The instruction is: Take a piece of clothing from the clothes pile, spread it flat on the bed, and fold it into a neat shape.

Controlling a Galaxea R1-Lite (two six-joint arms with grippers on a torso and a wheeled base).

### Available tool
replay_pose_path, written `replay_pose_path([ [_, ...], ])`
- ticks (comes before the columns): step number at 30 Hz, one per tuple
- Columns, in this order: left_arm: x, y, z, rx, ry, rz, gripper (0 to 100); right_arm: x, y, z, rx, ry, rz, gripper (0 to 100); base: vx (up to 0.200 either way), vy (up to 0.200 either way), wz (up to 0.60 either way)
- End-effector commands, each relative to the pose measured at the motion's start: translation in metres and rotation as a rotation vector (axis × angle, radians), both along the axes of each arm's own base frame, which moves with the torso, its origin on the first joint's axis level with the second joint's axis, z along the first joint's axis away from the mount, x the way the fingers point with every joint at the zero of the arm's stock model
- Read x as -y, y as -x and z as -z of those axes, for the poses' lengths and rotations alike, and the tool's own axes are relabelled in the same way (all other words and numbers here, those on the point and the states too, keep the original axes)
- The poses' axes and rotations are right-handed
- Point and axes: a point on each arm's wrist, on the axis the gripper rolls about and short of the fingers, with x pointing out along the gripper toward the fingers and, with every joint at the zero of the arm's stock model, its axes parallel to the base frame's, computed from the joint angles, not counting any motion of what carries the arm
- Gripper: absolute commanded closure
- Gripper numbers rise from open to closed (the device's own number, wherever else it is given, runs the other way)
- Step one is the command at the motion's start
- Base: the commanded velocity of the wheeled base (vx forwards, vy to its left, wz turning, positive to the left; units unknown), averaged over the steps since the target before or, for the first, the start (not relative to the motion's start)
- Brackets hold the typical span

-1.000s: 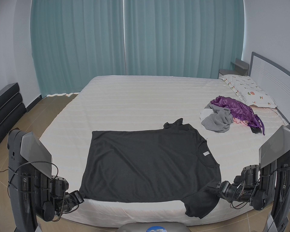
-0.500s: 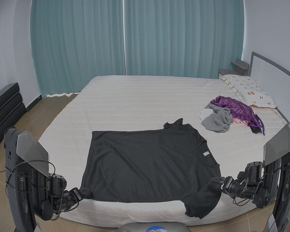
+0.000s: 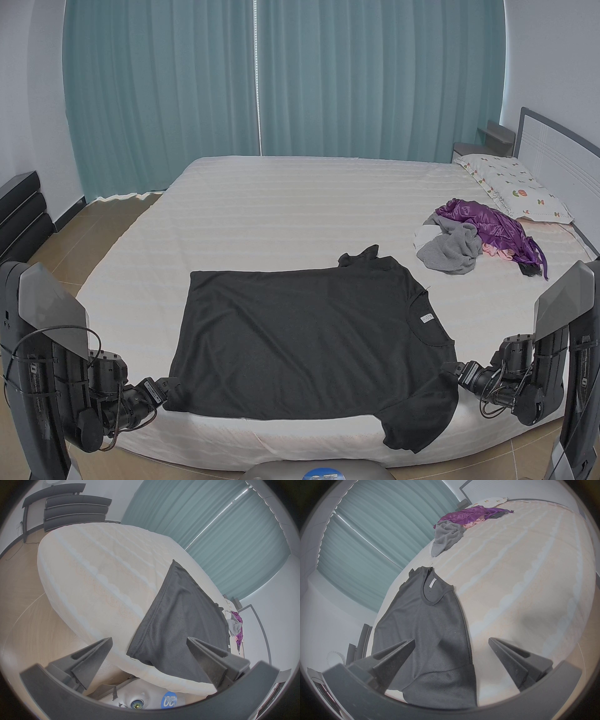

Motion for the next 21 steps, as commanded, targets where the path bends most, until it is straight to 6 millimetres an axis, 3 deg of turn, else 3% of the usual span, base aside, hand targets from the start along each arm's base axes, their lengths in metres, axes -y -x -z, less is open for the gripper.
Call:
replay_pose_path([
  [1, -0.001, -0.003, -0.001, 0.017, 0.001, -0.005, 0, -0.002, -0.003, 0.010, -0.015, 0.004, -0.005, 0, 0.000, 0.000, 0.00],
  [2, -0.001, -0.003, -0.001, 0.017, 0.001, -0.005, 0, -0.002, -0.002, 0.010, -0.016, 0.004, -0.005, 0, 0.000, 0.000, 0.00],
  [3, -0.001, -0.003, 0.000, 0.017, 0.001, -0.007, 0, -0.002, -0.002, 0.009, -0.015, 0.005, -0.004, 100, 0.000, 0.000, 0.00],
  [21, -0.002, -0.003, 0.000, 0.015, -0.001, -0.008, 0, 0.004, 0.020, -0.002, -0.060, 0.026, 0.001, 100, 0.000, 0.000, 0.00],
])
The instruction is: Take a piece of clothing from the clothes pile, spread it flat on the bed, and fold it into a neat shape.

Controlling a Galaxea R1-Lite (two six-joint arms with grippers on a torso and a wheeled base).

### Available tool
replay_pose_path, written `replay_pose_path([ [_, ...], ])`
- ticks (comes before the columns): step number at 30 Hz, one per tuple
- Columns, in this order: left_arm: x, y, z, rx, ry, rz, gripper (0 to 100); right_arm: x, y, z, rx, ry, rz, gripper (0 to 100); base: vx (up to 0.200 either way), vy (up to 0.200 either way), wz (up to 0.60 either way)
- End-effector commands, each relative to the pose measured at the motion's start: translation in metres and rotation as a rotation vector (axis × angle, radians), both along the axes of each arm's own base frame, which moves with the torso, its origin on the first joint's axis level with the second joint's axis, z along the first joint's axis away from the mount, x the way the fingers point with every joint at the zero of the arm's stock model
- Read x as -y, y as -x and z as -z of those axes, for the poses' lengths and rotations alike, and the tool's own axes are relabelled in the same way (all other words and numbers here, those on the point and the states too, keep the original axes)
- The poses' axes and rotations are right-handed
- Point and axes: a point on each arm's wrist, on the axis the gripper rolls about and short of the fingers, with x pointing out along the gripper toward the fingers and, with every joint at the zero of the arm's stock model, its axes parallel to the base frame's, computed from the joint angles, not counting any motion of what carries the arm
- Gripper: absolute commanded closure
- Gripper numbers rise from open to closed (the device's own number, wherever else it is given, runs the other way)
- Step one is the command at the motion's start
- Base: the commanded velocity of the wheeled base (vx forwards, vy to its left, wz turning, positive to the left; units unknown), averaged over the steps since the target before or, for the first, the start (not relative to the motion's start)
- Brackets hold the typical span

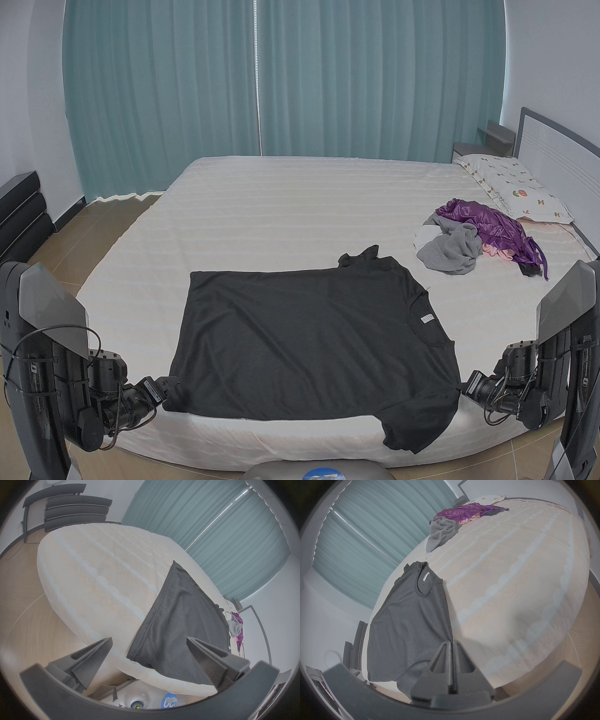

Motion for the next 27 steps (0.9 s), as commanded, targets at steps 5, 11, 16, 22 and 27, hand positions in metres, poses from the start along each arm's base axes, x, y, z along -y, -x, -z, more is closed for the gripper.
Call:
replay_pose_path([
  [5, 0.000, -0.001, 0.000, 0.010, 0.001, 0.000, 0, 0.001, 0.002, -0.002, 0.008, 0.005, -0.003, 100, 0.000, 0.000, 0.00],
  [11, 0.000, -0.001, 0.002, 0.003, 0.000, 0.004, 0, 0.003, 0.001, -0.002, 0.010, 0.006, 0.006, 100, 0.000, 0.000, 0.00],
  [16, 0.001, -0.002, 0.006, -0.007, 0.024, 0.055, 0, 0.004, -0.001, -0.007, 0.035, -0.007, 0.000, 0, 0.000, 0.000, 0.00],
  [22, -0.002, -0.011, 0.016, 0.008, -0.055, 0.171, 0, 0.003, -0.001, -0.011, 0.045, -0.033, -0.014, 0, 0.000, 0.000, 0.00],
  [27, 0.000, -0.013, 0.022, 0.004, -0.097, 0.216, 0, 0.002, -0.001, -0.011, 0.046, -0.035, -0.015, 0, 0.000, 0.000, 0.00],
])
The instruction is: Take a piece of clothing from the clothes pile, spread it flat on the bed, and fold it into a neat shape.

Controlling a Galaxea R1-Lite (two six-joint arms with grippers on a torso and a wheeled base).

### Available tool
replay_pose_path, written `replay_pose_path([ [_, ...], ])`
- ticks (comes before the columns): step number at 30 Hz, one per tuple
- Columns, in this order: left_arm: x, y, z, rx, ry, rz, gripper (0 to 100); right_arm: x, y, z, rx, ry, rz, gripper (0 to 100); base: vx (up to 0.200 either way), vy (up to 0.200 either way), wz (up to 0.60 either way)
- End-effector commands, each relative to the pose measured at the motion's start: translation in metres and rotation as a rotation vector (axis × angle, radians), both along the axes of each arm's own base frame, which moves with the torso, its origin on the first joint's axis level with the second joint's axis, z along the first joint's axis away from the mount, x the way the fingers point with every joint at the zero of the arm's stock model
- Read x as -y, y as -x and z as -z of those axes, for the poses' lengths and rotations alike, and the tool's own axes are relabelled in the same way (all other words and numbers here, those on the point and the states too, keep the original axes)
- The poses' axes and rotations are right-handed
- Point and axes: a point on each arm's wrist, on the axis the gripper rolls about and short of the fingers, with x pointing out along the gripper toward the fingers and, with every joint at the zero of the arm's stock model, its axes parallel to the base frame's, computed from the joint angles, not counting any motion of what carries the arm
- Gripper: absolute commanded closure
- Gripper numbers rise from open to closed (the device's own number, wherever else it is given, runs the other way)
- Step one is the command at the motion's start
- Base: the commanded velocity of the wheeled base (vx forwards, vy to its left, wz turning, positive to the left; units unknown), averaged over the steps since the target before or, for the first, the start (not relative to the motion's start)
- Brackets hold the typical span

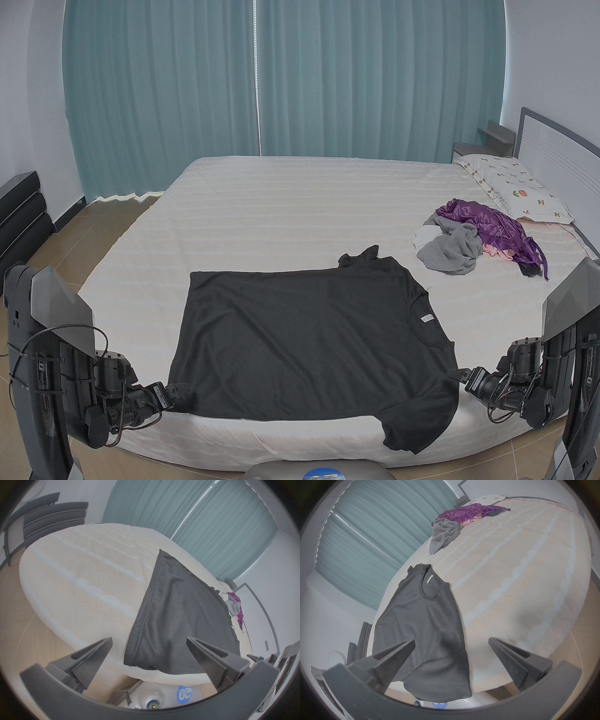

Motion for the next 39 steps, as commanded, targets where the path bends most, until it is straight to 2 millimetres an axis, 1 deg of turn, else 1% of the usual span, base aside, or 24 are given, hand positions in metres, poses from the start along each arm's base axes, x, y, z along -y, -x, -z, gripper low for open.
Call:
replay_pose_path([
  [1, 0.003, -0.003, 0.009, -0.006, -0.027, 0.038, 0, -0.001, -0.001, -0.003, 0.023, -0.004, -0.005, 0, 0.000, 0.000, 0.00],
  [7, 0.010, -0.005, 0.010, 0.003, -0.030, 0.072, 0, -0.002, -0.002, -0.006, 0.035, -0.006, -0.007, 0, 0.000, 0.000, 0.00],
  [12, 0.010, -0.005, 0.010, 0.002, -0.031, 0.074, 0, -0.002, -0.002, -0.006, 0.037, -0.006, -0.009, 0, 0.000, 0.000, 0.00],
  [13, 0.010, -0.005, 0.010, 0.000, -0.031, 0.074, 100, -0.002, -0.002, -0.006, 0.036, -0.007, -0.008, 0, 0.000, 0.000, 0.00],
  [18, 0.008, 0.000, 0.010, -0.014, -0.034, 0.062, 100, -0.002, -0.002, -0.007, 0.036, -0.007, -0.006, 0, 0.000, 0.000, 0.00],
  [23, 0.002, 0.011, 0.007, -0.052, -0.040, 0.037, 100, -0.003, -0.002, -0.006, 0.035, -0.006, -0.012, 0, 0.000, 0.000, 0.00],
  [33, -0.002, 0.013, 0.006, -0.059, -0.046, 0.014, 100, -0.009, 0.001, -0.002, 0.012, -0.006, -0.037, 0, 0.000, 0.000, 0.00],
  [39, -0.007, 0.014, 0.006, -0.066, -0.038, -0.010, 100, -0.013, -0.004, 0.006, 0.007, 0.007, -0.055, 0, 0.000, 0.000, 0.00],
])
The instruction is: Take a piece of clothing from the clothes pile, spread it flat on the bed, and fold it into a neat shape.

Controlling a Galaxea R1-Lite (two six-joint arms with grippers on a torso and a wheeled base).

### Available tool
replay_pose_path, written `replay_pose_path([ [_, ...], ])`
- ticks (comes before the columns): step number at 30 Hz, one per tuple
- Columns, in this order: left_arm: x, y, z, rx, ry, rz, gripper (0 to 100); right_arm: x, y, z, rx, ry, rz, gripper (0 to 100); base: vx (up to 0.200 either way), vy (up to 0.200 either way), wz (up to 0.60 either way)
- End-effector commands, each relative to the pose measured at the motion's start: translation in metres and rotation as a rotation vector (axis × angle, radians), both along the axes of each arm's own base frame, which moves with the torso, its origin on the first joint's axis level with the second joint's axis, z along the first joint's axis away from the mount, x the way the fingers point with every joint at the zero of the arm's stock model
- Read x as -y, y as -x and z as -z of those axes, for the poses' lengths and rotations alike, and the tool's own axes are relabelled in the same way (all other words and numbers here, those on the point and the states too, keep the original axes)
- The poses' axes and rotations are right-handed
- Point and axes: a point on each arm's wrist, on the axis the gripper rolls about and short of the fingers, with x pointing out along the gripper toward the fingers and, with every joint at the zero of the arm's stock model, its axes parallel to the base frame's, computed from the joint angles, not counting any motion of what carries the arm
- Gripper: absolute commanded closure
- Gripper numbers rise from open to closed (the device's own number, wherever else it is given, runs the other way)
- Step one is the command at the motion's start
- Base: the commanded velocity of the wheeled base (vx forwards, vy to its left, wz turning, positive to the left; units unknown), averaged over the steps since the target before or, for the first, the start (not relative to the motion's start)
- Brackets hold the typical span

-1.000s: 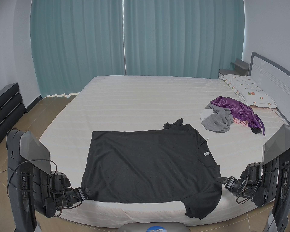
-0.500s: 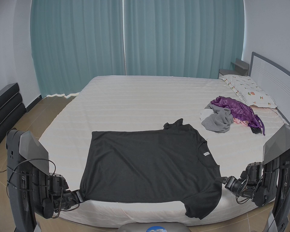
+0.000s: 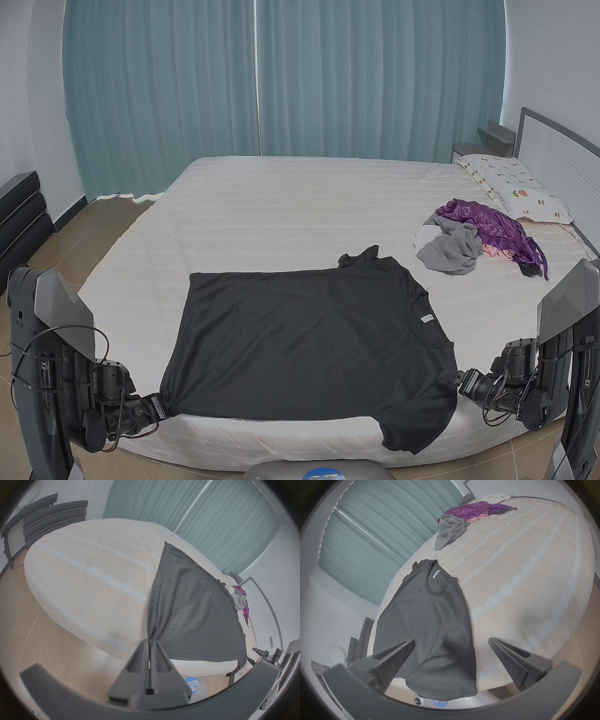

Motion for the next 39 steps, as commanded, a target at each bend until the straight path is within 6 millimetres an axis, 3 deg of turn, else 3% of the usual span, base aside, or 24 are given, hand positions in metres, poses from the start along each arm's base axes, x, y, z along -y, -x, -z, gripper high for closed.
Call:
replay_pose_path([
  [1, -0.002, 0.000, 0.000, 0.009, 0.002, -0.007, 100, -0.002, -0.003, 0.006, 0.000, 0.007, -0.009, 0, 0.000, 0.000, 0.00],
  [8, -0.002, -0.001, 0.000, 0.010, 0.005, -0.010, 100, -0.003, -0.013, 0.013, 0.014, 0.015, -0.006, 0, 0.000, 0.000, 0.00],
  [9, -0.002, -0.001, 0.000, 0.010, 0.005, -0.010, 100, -0.003, -0.014, 0.014, 0.014, 0.017, -0.008, 100, 0.000, 0.000, 0.00],
  [18, -0.001, -0.001, -0.001, 0.013, 0.005, -0.009, 100, -0.003, -0.028, 0.019, 0.042, 0.022, -0.004, 100, 0.000, 0.000, 0.00],
  [29, 0.000, -0.002, -0.001, 0.015, 0.019, -0.016, 100, -0.005, -0.038, 0.013, 0.103, 0.011, -0.003, 100, 0.000, 0.000, 0.00],
  [39, 0.000, -0.003, -0.002, 0.017, 0.035, -0.032, 100, -0.006, -0.061, 0.004, 0.199, 0.005, 0.004, 100, 0.000, 0.000, 0.00],
])
